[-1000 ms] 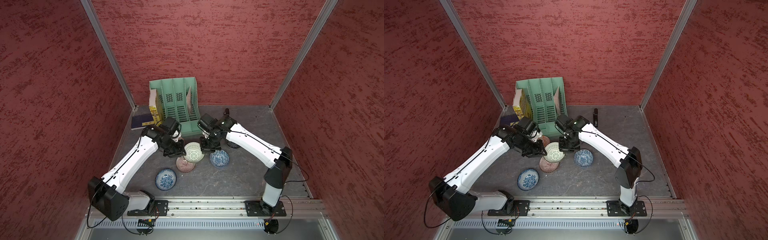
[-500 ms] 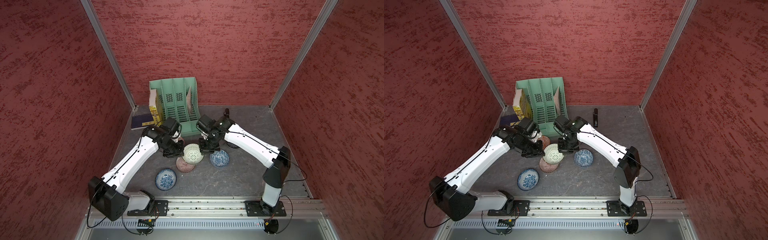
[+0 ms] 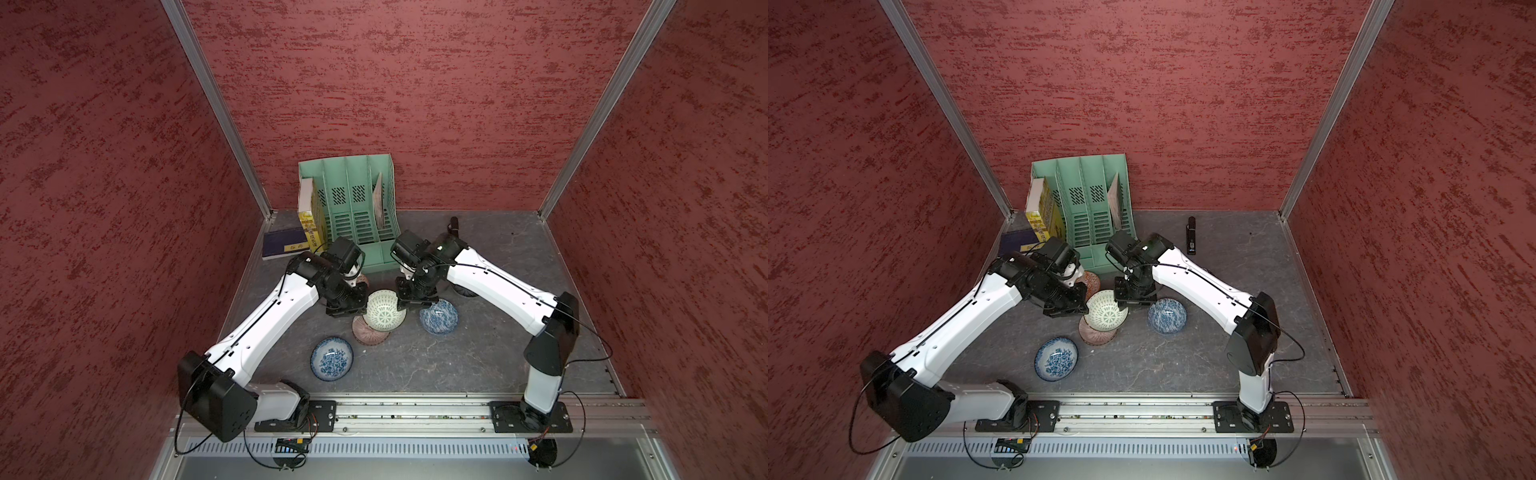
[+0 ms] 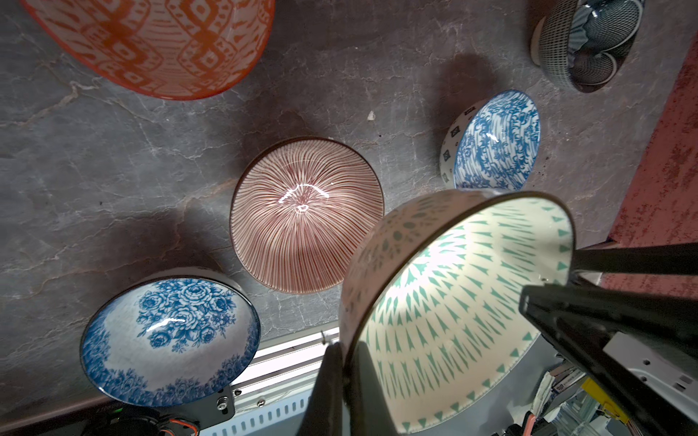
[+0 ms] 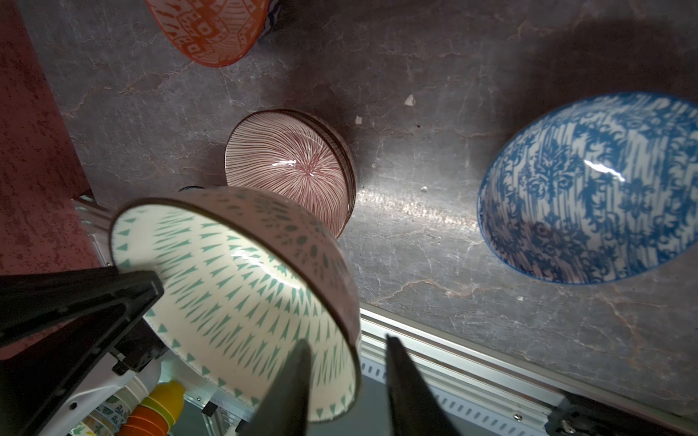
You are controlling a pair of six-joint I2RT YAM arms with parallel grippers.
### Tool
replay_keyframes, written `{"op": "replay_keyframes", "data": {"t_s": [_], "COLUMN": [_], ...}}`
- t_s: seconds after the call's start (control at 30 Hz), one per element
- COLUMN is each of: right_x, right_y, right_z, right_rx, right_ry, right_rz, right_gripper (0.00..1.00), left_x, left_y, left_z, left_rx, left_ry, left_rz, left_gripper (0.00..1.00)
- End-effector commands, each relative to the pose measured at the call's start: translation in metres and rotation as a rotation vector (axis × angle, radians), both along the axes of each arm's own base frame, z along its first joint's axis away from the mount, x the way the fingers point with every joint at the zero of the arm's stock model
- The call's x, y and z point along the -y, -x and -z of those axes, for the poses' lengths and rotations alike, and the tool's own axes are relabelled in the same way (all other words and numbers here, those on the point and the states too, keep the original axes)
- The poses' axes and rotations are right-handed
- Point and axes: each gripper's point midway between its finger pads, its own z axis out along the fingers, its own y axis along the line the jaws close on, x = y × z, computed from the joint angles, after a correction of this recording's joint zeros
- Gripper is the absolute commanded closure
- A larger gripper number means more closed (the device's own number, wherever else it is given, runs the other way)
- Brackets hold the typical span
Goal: Stack the bowls
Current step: Pick up the bowl from the center of the board, then place the bowl on the bowl.
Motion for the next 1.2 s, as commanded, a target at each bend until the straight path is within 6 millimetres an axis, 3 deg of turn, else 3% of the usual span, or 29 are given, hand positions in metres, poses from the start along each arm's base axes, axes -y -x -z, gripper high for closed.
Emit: {"op": "replay_keyframes", "data": {"t_s": [0.0,0.13,0.4,0.6,1.17], "right_x": [-0.002,0.011,0.031,0.032,0.028], "right_y": [-0.007,-0.017,-0.026,-0.023,-0.023], "right_z": [-0.008,-0.013,-0.020,-0.016,-0.016], "right_rx": [0.044,0.080,0.101,0.090,0.085], "right_ry": [-0.001,0.018,-0.007,-0.020,-0.043], "right_rz": [-0.025,-0.011,0.031,0.037,0.039], "right_gripper": [0.45,0.37,0.36,0.36,0.36], "left_x": [-0.003,-0.010,-0.021,-0.019,-0.026], "left_y": [-0.001,-0.001,-0.015,-0.021,-0.008], "left_z": [0.006,0.019,0.041,0.045,0.068], "left_rx": [0.005,-0.013,-0.009,0.018,-0.020], "left_ry": [-0.014,-0.030,0.020,0.059,0.051], "left_rz": [0.003,-0.020,-0.095,-0.108,-0.121], "left_gripper": [1.00,1.00,1.00,1.00,1.00]}}
